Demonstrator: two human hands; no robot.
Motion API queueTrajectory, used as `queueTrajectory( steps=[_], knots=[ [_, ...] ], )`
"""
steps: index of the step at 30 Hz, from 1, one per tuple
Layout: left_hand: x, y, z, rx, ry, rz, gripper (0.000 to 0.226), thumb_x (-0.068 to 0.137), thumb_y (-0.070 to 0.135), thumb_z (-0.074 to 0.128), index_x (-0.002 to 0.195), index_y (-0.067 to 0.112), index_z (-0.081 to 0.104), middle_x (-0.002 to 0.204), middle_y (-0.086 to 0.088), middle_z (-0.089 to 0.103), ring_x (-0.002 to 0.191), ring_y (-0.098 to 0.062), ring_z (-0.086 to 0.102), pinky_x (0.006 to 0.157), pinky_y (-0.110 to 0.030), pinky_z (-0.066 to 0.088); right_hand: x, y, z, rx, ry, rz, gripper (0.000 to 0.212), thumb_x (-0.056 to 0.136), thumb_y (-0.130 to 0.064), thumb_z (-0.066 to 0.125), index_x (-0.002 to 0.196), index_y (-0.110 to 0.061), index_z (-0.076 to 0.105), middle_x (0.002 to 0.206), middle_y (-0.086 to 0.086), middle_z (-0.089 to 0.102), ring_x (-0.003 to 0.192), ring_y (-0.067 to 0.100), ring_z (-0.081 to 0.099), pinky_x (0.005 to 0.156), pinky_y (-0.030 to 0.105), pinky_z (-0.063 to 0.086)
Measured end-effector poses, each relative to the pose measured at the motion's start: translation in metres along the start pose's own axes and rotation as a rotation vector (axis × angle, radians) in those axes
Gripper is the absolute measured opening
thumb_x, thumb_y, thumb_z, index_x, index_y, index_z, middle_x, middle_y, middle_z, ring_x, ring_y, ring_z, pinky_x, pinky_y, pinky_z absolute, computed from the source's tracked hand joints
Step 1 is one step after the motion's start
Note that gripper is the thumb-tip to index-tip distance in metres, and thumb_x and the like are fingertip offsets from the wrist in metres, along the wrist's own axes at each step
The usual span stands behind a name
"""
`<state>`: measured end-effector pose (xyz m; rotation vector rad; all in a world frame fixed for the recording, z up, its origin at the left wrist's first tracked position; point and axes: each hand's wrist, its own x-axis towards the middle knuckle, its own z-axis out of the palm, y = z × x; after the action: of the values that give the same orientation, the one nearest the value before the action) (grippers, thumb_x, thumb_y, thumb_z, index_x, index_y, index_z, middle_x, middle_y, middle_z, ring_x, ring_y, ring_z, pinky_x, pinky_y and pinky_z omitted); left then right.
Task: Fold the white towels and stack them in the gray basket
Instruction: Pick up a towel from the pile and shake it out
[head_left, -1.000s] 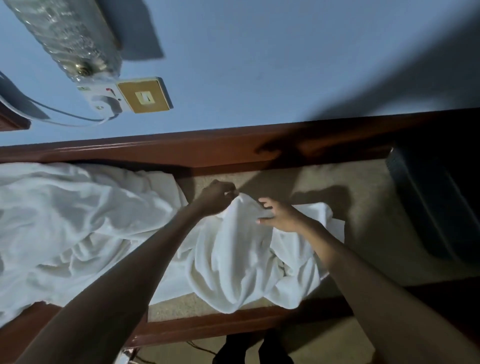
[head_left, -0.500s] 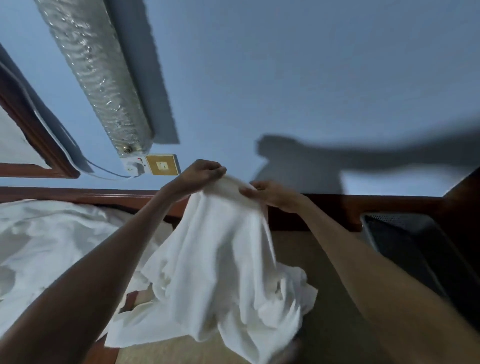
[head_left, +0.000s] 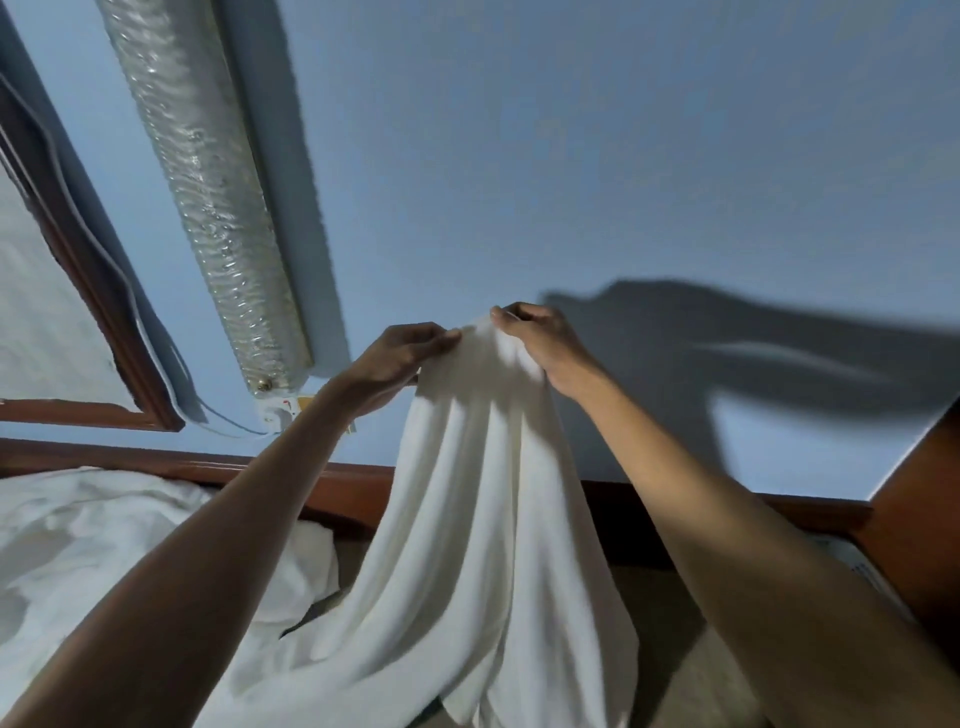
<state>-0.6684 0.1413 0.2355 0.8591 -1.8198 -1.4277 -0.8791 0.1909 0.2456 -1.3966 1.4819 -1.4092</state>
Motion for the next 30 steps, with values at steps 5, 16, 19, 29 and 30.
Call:
queueTrajectory(
  steps=[5, 16, 19, 29, 30],
  knots=[
    [-0.008, 0.005, -0.012, 0.039, -0.070, -0.039, 0.031, 0.098, 0.042, 0.065, 0.095, 0.012, 0.072, 0.090, -0.003, 0.066, 0.089, -0.017, 0.062, 0.088, -0.039, 0.049, -0.002, -0.019, -0.004, -0.023, 0.144, -0.078, 0.036, 0.095, -0.024, 0.070, 0.065, -0.016, 0.052, 0.062, -0.005, 0.037, 0.056, 0.006, 0.032, 0.052, 0.021, 0.027],
    [-0.020, 0.019, -0.058, 0.128, -0.149, 0.088, 0.022, 0.095, 0.028, 0.073, 0.094, 0.006, 0.073, 0.088, -0.009, 0.071, 0.083, -0.019, 0.063, 0.072, -0.028, 0.051, -0.021, -0.026, 0.030, -0.395, -0.517, 0.257, 0.031, 0.088, -0.033, 0.078, 0.117, -0.033, 0.067, 0.117, -0.006, 0.072, 0.110, 0.011, 0.068, 0.086, 0.027, 0.054],
    [-0.020, 0.023, -0.062, 0.320, -0.147, 0.129, 0.018, 0.097, 0.025, 0.071, 0.093, 0.008, 0.077, 0.084, -0.001, 0.073, 0.078, -0.011, 0.065, 0.073, -0.028, 0.052, -0.023, -0.024, 0.047, -0.369, -0.566, 0.201, 0.025, 0.091, -0.042, 0.074, 0.113, -0.030, 0.074, 0.114, -0.009, 0.074, 0.109, 0.007, 0.069, 0.089, 0.026, 0.055],
    [-0.037, -0.021, -0.089, 0.093, -0.241, -0.051, 0.079, 0.077, 0.058, 0.085, 0.104, -0.013, 0.062, 0.097, -0.015, 0.059, 0.091, -0.029, 0.048, 0.080, -0.046, 0.029, -0.002, -0.014, 0.040, -0.096, 0.104, -0.007, 0.034, 0.100, -0.028, 0.065, 0.069, -0.020, 0.055, 0.055, -0.014, 0.042, 0.051, 0.000, 0.034, 0.055, 0.025, 0.025],
    [-0.038, -0.020, -0.092, 0.094, -0.210, -0.035, 0.072, 0.080, 0.054, 0.084, 0.105, -0.011, 0.065, 0.095, -0.017, 0.061, 0.089, -0.029, 0.050, 0.079, -0.045, 0.032, 0.001, -0.014, 0.037, -0.076, 0.209, 0.027, 0.036, 0.099, -0.027, 0.065, 0.066, -0.020, 0.054, 0.051, -0.017, 0.043, 0.049, -0.002, 0.035, 0.055, 0.025, 0.028]
  ],
)
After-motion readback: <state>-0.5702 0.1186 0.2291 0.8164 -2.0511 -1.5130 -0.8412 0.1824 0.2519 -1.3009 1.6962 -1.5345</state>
